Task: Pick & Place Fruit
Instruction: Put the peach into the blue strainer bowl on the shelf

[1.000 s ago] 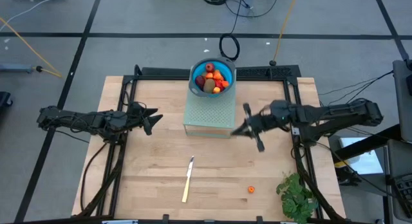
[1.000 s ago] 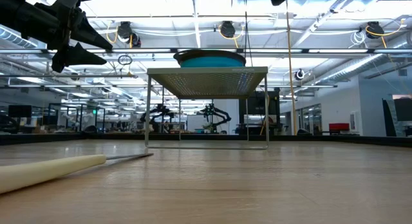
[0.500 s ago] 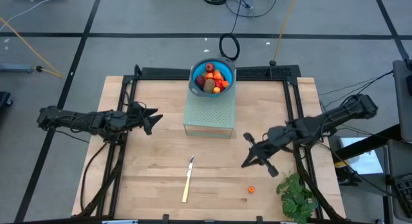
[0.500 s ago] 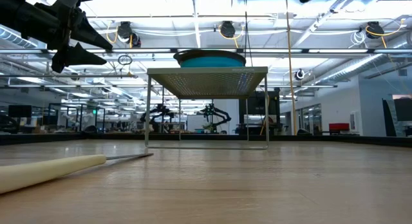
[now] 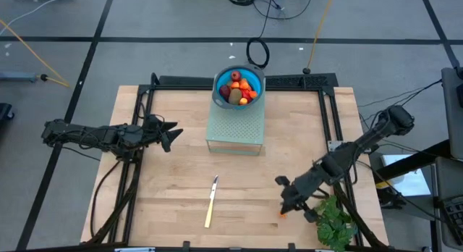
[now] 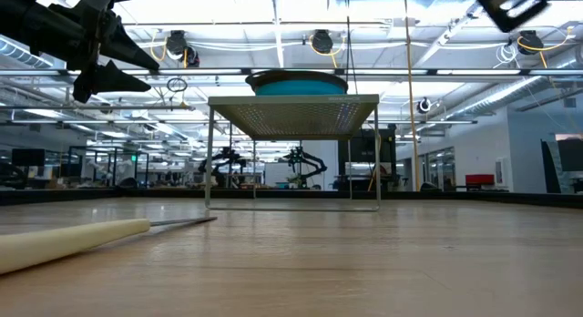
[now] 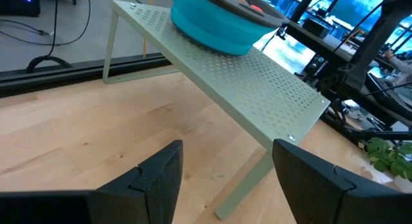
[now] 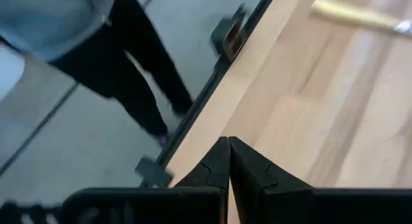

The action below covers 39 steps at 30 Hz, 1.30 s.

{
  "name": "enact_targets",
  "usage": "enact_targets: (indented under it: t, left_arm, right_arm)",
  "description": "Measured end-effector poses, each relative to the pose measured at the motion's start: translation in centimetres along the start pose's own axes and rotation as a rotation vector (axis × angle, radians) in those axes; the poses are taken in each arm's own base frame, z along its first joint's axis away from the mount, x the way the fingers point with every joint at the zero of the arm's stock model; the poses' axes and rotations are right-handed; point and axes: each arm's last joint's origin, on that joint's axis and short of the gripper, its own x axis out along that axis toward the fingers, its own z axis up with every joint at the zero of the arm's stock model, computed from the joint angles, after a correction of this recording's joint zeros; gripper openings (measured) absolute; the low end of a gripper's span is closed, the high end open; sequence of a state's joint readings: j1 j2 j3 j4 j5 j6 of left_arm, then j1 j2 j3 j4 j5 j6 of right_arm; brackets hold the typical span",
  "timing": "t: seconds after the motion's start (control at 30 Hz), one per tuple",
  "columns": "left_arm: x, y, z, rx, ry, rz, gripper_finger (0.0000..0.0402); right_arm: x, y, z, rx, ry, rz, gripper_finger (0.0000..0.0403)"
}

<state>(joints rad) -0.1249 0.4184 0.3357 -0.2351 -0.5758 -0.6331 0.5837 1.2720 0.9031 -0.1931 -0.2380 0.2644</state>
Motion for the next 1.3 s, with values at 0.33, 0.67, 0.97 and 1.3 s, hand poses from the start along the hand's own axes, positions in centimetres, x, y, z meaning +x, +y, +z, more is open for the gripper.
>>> enact_targets:
  t: [0.33, 0.67, 0.97, 1.3]
  left_arm:
    - [0.0, 0.0, 0.0, 0.0, 0.001, -0.002, 0.0241]
    - [0.0, 0.0, 0.0, -0.001, 0.001, -0.001, 0.0241]
    - [0.0, 0.0, 0.0, -0.004, 0.002, -0.001, 0.0241]
    - [0.0, 0.0, 0.0, -0.004, 0.001, -0.002, 0.0241]
  right_arm:
    - [1.8, 3.7, -3.1, -0.129, 0.201, 0.034, 0.0]
    - [1.7, 4.7, -4.5, -0.286, 0.279, -0.06, 0.0004]
    - [1.7, 4.5, -4.4, -0.384, 0.269, -0.101, 0.0075]
    - [2.9, 3.8, -4.0, -0.429, 0.238, -0.107, 0.0174]
